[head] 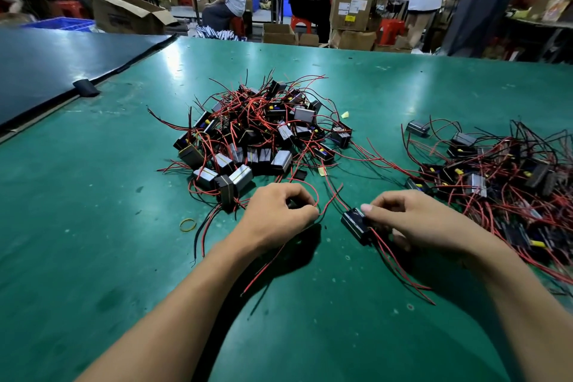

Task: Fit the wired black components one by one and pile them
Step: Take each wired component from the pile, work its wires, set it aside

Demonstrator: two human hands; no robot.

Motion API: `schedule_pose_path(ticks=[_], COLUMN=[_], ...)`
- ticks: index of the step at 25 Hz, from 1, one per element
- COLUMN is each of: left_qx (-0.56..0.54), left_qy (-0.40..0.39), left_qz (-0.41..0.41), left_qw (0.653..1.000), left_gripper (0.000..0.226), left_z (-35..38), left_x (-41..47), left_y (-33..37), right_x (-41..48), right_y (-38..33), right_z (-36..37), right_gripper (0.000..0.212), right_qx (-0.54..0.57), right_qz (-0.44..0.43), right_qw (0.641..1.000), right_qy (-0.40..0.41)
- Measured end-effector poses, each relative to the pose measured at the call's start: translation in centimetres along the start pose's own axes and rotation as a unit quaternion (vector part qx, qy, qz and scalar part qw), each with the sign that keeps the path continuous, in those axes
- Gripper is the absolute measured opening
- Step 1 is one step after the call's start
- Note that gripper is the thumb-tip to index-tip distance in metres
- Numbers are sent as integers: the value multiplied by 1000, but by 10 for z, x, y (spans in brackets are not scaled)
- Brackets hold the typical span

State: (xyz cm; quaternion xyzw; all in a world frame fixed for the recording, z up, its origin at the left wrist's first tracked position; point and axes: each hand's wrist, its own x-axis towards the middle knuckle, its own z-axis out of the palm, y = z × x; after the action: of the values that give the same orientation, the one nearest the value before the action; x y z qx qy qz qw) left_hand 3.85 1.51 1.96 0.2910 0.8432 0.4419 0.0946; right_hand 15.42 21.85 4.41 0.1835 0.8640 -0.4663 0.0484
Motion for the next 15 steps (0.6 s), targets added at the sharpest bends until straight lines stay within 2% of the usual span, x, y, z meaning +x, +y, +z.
schedule_pose_path(ticks=[4, 8, 12, 15], left_qx=[38, -13, -51, -73], left_qy=[-35, -91, -84, -113], left_qz=[4, -17, -51, -60], left_qw=[999, 996, 994, 989], left_gripper=[10, 11, 4, 9], left_z=[-8, -19, -28, -32], left_x=[2, 3, 5, 3], left_y=[-1, -1, -3, 0], right_x=[0, 2, 0, 0], right_y=[0, 0, 1, 2], right_z=[6, 2, -5, 5], right_gripper=[34, 19, 28, 28], right_qx=[-61, -76, -67, -90], right_qz=[-39, -47, -34, -43], right_qw=[997, 995, 996, 989], right_qy=[34, 44, 50, 107])
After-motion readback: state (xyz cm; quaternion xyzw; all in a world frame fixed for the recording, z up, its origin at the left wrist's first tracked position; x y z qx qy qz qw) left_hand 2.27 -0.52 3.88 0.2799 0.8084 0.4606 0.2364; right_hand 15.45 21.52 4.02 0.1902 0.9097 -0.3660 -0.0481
